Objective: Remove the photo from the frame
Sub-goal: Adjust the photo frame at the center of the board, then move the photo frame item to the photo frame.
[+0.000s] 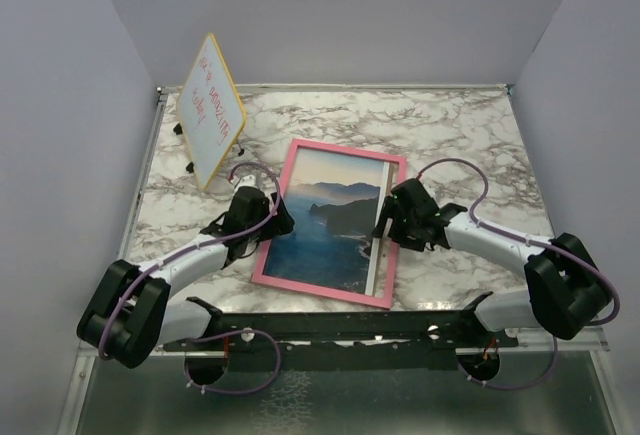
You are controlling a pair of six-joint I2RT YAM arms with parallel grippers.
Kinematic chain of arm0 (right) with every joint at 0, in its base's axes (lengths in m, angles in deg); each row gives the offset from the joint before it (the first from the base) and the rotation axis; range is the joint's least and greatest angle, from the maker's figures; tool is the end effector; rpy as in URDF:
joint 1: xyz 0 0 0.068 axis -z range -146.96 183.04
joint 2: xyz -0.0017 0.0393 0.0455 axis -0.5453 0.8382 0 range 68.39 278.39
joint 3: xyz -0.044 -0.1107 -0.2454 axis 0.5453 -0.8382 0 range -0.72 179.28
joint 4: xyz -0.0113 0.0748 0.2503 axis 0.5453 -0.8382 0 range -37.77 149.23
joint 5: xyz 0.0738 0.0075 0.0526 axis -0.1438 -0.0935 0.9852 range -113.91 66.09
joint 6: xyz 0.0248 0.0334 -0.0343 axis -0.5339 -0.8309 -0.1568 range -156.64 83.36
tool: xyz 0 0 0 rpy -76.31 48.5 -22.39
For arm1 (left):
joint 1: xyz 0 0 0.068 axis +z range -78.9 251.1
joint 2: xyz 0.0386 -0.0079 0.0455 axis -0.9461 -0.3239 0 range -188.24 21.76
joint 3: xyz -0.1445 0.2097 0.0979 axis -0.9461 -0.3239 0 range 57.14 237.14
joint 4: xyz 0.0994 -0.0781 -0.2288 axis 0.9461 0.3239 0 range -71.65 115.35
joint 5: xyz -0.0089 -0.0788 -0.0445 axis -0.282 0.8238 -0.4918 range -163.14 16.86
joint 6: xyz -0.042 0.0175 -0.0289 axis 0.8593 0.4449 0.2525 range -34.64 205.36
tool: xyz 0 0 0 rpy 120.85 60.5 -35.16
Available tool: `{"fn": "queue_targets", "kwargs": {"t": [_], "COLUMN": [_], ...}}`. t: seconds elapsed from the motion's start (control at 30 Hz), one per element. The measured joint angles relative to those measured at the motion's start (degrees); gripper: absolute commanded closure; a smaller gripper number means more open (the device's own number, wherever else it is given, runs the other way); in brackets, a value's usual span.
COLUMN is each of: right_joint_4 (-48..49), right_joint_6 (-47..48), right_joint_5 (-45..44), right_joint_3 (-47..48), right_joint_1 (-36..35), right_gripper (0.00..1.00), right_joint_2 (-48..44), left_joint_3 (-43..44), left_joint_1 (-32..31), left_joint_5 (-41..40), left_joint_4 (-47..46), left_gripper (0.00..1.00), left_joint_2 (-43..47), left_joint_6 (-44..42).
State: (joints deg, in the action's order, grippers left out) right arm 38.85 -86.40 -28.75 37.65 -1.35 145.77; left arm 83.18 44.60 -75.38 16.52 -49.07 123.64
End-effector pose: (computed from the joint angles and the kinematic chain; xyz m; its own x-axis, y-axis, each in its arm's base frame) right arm 0.2049 0.1367 0.1693 -0.8615 0.3319 -0.3843 0.2013 0.9180 0.3416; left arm 0.2061 -0.1013 0.1583 -0.7391 -0.3232 -0.5910 -0.0478 0.9003 -0.4326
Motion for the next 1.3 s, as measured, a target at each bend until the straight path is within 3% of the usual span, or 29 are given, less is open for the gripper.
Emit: {"fn": "queue_targets", "kwargs": {"t": [0.23, 0.63, 0.83, 1.07, 1.27, 1.3], "right_joint_4": [-3.89, -4.76, -4.70, -4.98, -5.25, -5.16], "right_joint_6": [1.20, 1.38, 1.33, 1.88, 2.03, 2.08], "right_joint_5": [-5.86, -8.11, -8.31, -8.90, -10.93, -11.13], "right_joint_3": [2.01, 1.77, -1.11, -2.47, -2.67, -2.82], "right_joint_1": [0.00, 1.77, 3.85, 5.03, 5.20, 5.20], "right_gripper": [0.10, 0.15, 0.26, 0.51, 0.59, 0.66], "right_joint_2": [0.35, 0.90, -1.20, -2.29, -2.32, -2.45], "left_joint_3": [-2.14, 0.17, 0.20, 0.20, 2.78, 3.23], "left_joint_1": [-1.79, -10.29, -13.73, -15.52, -16.28, -16.37], "left_joint_5": [-0.17, -1.60, -3.32, -4.57, -6.10, -6.27], "left_joint_4": [-1.29, -3.52, -3.50, -3.30, 3.74, 5.01], "left_gripper": [0.13, 0.13, 0.15, 0.09, 0.05, 0.05], "left_joint_2": [1.90, -2.16, -2.16, -2.08, -1.55, -1.55], "left_joint_6": [1.42, 3.19, 5.16, 6.71, 5.46, 5.18]}}
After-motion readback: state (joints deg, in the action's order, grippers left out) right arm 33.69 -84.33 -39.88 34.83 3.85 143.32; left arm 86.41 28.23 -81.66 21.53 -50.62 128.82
